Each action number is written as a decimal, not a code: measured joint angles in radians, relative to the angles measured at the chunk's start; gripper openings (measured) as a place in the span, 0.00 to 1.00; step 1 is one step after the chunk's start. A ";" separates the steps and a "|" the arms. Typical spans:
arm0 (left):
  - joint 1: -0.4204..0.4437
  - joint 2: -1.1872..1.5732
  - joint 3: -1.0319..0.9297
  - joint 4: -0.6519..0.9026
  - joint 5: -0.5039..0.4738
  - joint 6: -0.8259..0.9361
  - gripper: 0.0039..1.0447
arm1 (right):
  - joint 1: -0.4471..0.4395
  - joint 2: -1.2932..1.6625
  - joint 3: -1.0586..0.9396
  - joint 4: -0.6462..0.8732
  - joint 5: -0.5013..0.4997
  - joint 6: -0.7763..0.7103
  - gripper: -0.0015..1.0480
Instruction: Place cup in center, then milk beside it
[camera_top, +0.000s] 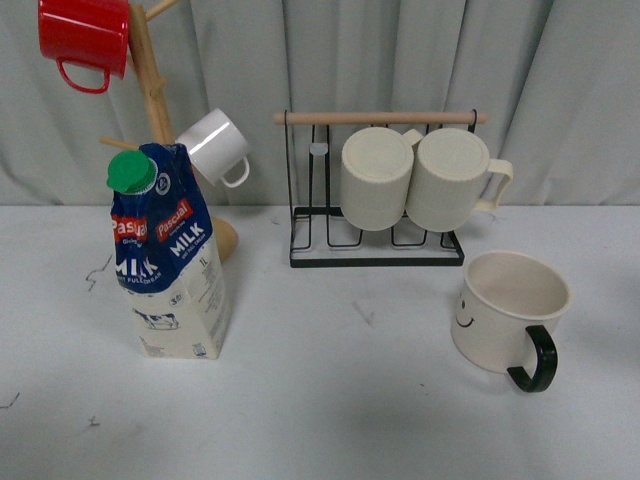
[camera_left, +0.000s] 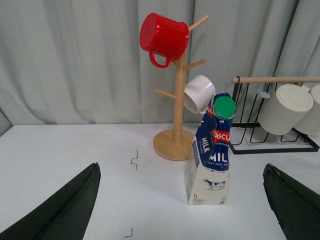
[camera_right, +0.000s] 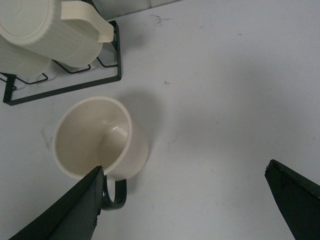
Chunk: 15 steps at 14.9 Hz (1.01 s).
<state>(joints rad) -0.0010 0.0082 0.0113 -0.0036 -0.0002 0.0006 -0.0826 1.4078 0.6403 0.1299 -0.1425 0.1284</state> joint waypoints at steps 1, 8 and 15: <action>0.000 0.000 0.000 0.000 0.000 0.000 0.94 | 0.020 0.060 0.063 -0.021 0.017 0.006 0.94; 0.000 0.000 0.000 0.000 0.000 0.000 0.94 | 0.164 0.411 0.422 -0.266 0.045 0.184 0.94; 0.000 0.000 0.000 0.000 0.000 0.000 0.94 | 0.208 0.562 0.516 -0.331 0.111 0.248 0.94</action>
<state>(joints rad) -0.0010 0.0082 0.0113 -0.0036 -0.0002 0.0006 0.1257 1.9697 1.1564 -0.2012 -0.0311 0.3763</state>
